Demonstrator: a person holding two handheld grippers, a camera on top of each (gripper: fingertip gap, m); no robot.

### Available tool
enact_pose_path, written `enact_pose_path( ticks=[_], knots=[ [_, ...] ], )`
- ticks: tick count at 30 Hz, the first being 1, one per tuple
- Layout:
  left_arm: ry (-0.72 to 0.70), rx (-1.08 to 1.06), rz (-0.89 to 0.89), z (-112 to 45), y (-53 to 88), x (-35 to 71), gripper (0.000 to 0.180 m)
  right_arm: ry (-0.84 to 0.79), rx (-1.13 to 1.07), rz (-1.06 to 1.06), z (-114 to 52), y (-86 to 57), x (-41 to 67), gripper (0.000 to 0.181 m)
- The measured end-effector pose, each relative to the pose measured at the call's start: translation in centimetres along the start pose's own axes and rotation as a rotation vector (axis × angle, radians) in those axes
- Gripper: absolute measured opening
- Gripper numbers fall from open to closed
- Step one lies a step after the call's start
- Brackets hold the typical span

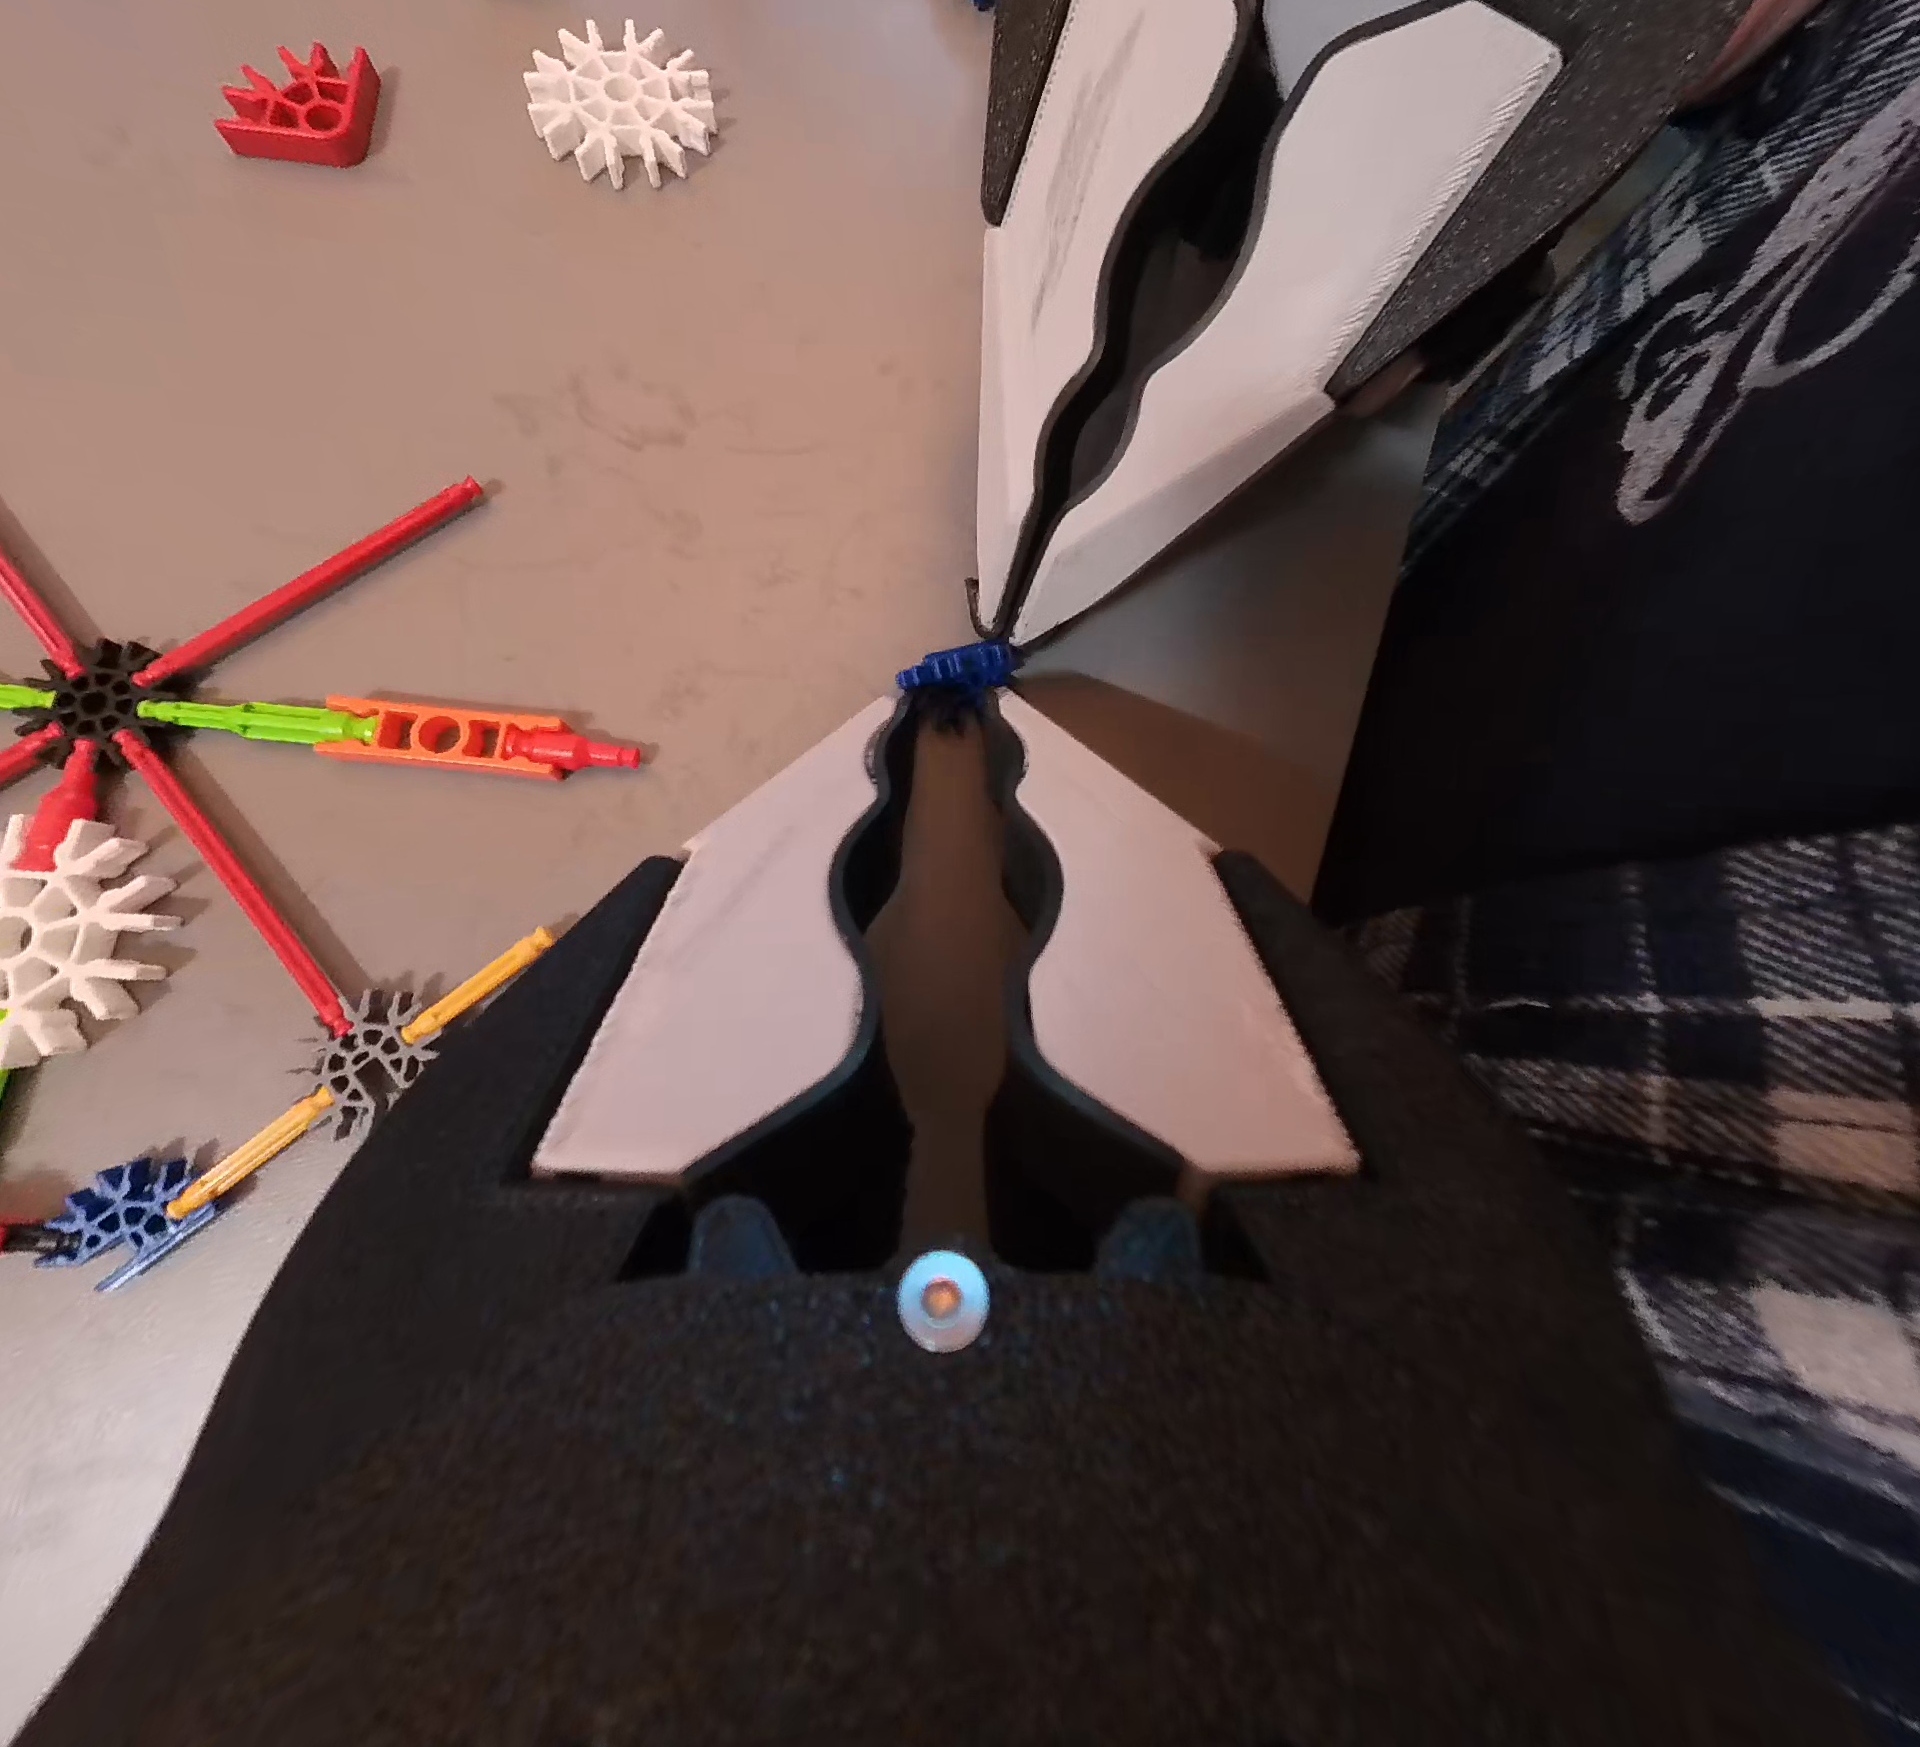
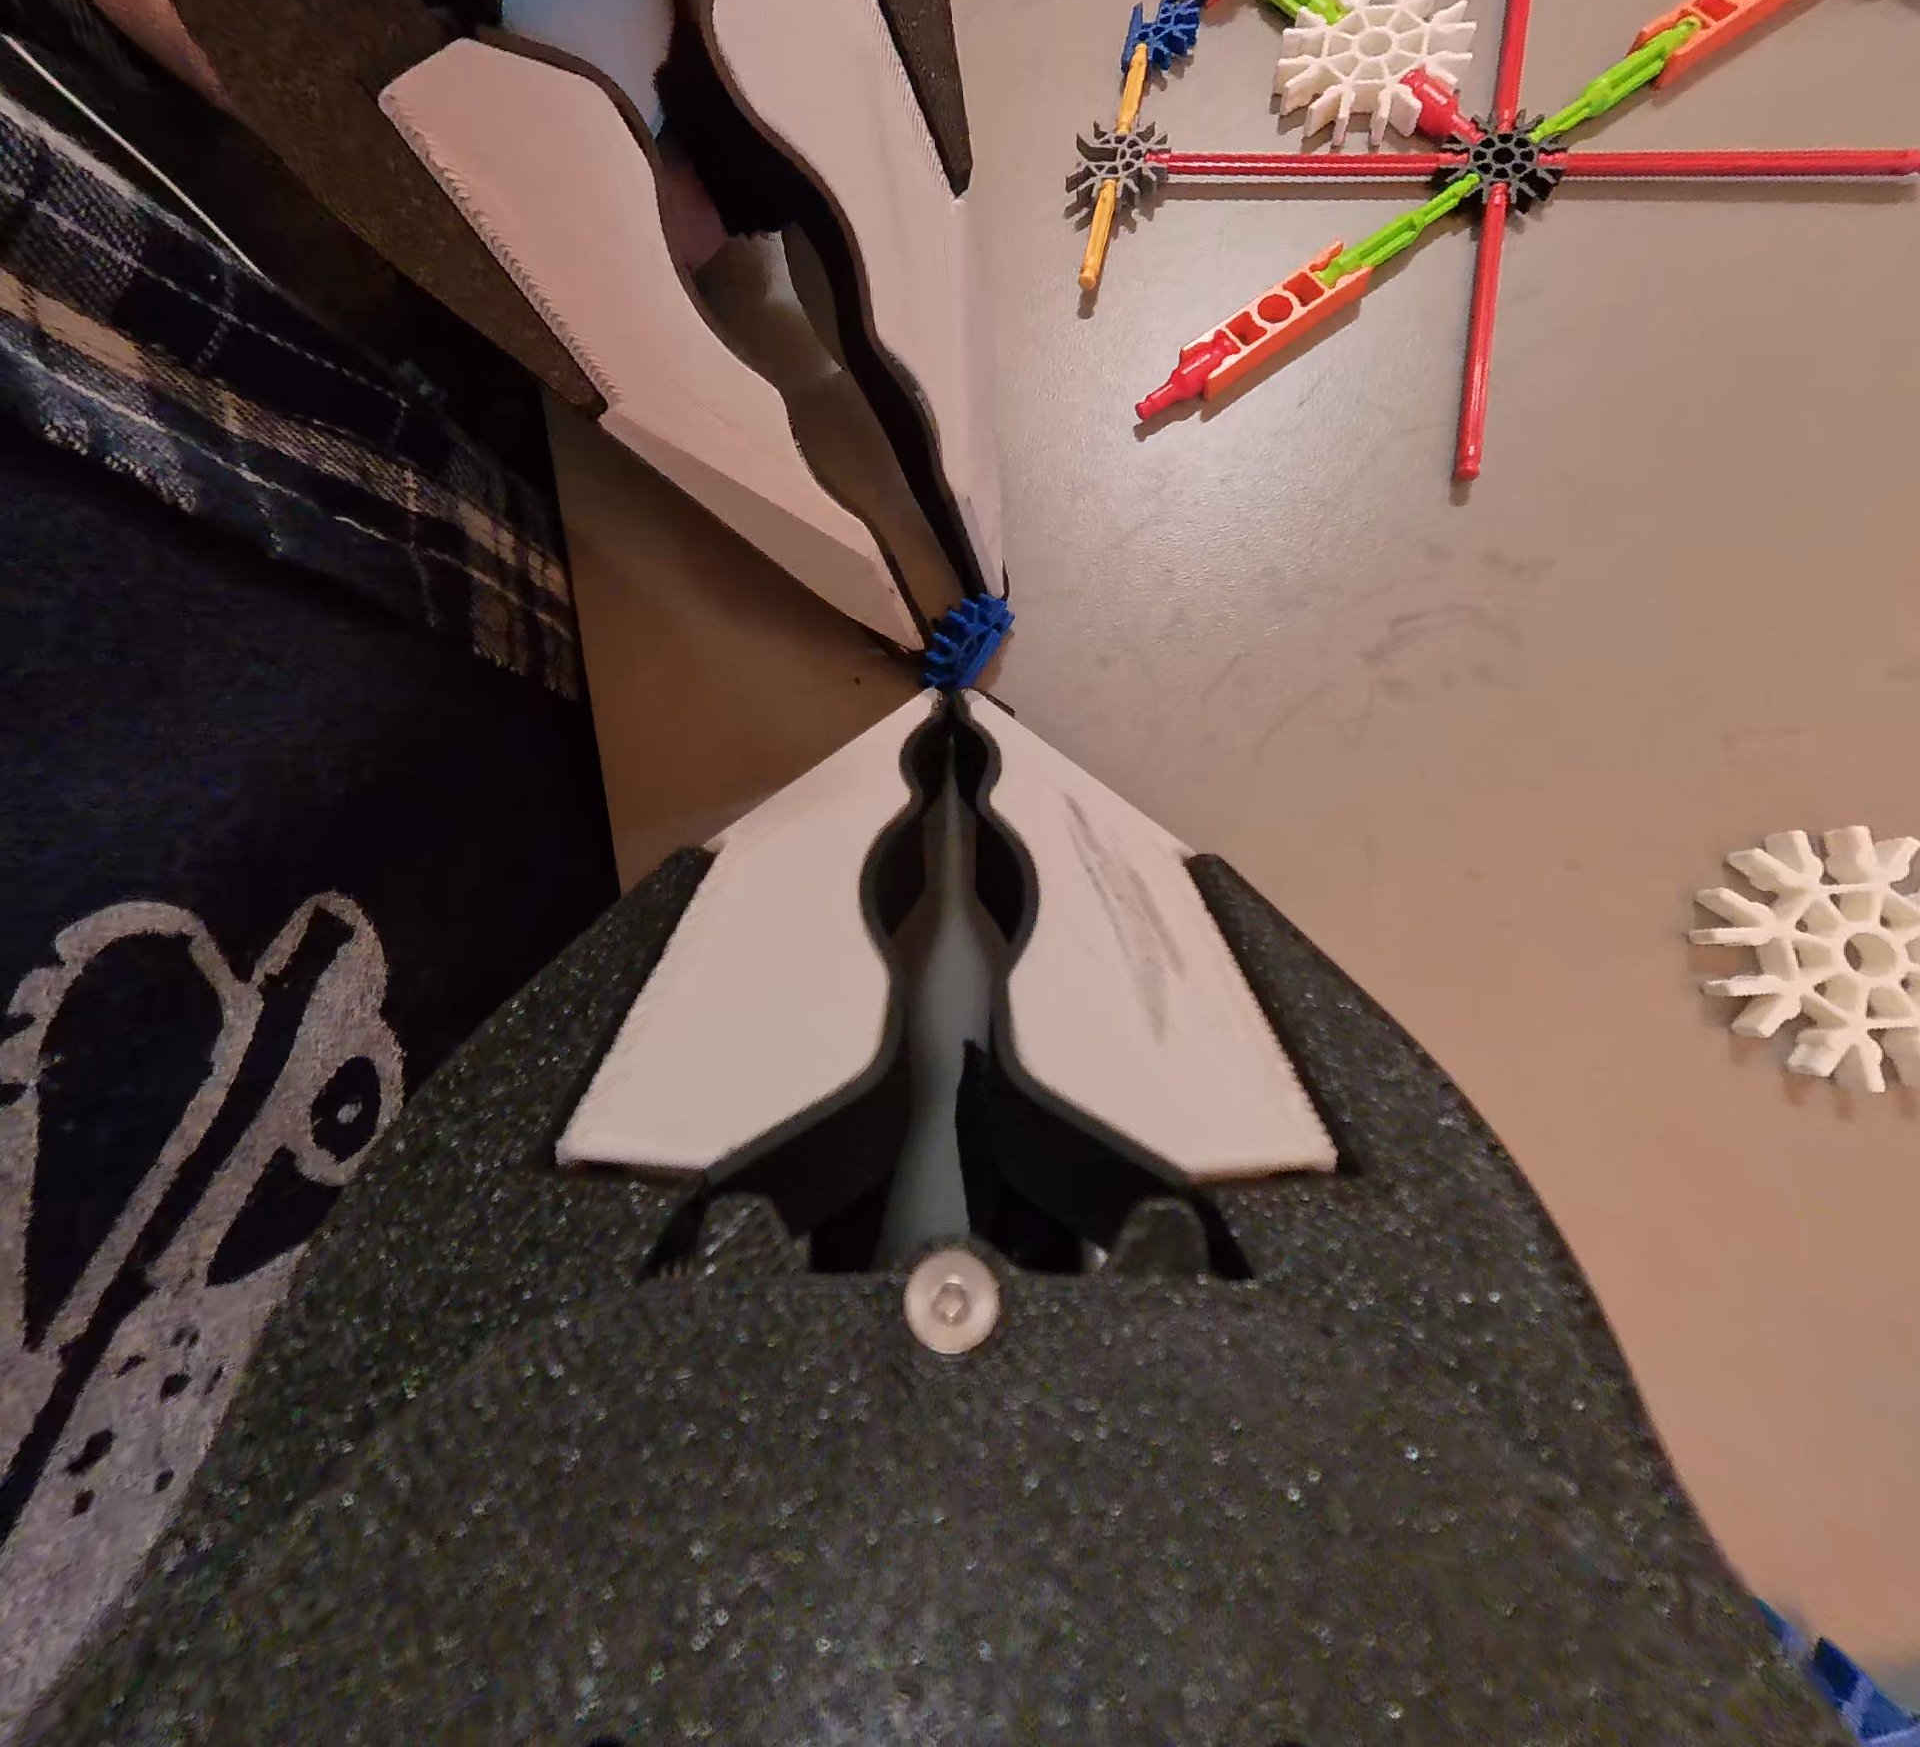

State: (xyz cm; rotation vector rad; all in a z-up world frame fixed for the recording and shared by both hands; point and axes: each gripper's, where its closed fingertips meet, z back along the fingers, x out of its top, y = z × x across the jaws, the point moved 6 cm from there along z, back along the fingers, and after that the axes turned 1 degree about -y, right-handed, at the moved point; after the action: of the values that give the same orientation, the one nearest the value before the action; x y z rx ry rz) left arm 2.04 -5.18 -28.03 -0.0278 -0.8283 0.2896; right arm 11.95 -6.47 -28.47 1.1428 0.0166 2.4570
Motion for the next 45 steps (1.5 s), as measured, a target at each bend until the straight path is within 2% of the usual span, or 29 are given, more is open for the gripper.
enact_pose_path(
  ticks=[4, 10, 17, 21, 25, 32, 37, 45],
  knots=[
    [-0.007, 0.036, -0.009, 0.3, 0.2, 0.1, 0.012, 0.006, 0.007, 0.001, 0.0, 0.0, -0.1, 0.0],
    [0.023, 0.043, -0.079, 0.3, -0.1, 0.8, 0.027, 0.003, 0.012, -0.002, 0.1, 0.0, -0.1, 0.0],
    [0.044, 0.078, -0.099, -0.3, 0.2, 0.7, 0.02, 0.0, -0.002, -0.015, 0.3, -0.3, -0.3, 0.0],
    [0.014, 0.078, -0.069, -0.2, 0.4, 0.6, 0.02, -0.009, -0.022, -0.03, 0.5, -0.4, -0.2, 0.017],
    [-0.168, 0.005, 0.061, 1.2, 0.8, 2.0, 0.02, -0.082, -0.016, -0.07, 1.4, -0.6, 0.5, 0.021],
    [-0.55, -0.188, 0.243, 4.7, 1.6, 5.6, 0.02, -0.392, 0.024, -0.105, 5.7, -0.5, 4.9, 0.027],
    [-0.681, -0.285, 0.283, 6.0, 1.4, 7.2, 0.02, -0.509, 0.02, -0.117, 7.4, -0.4, 7.1, 0.027],
    [-0.818, -0.448, 0.368, 7.0, 1.2, 8.7, 0.02, -0.584, -0.012, -0.067, 8.5, 0.1, 9.0, 0.022]
  ],
)
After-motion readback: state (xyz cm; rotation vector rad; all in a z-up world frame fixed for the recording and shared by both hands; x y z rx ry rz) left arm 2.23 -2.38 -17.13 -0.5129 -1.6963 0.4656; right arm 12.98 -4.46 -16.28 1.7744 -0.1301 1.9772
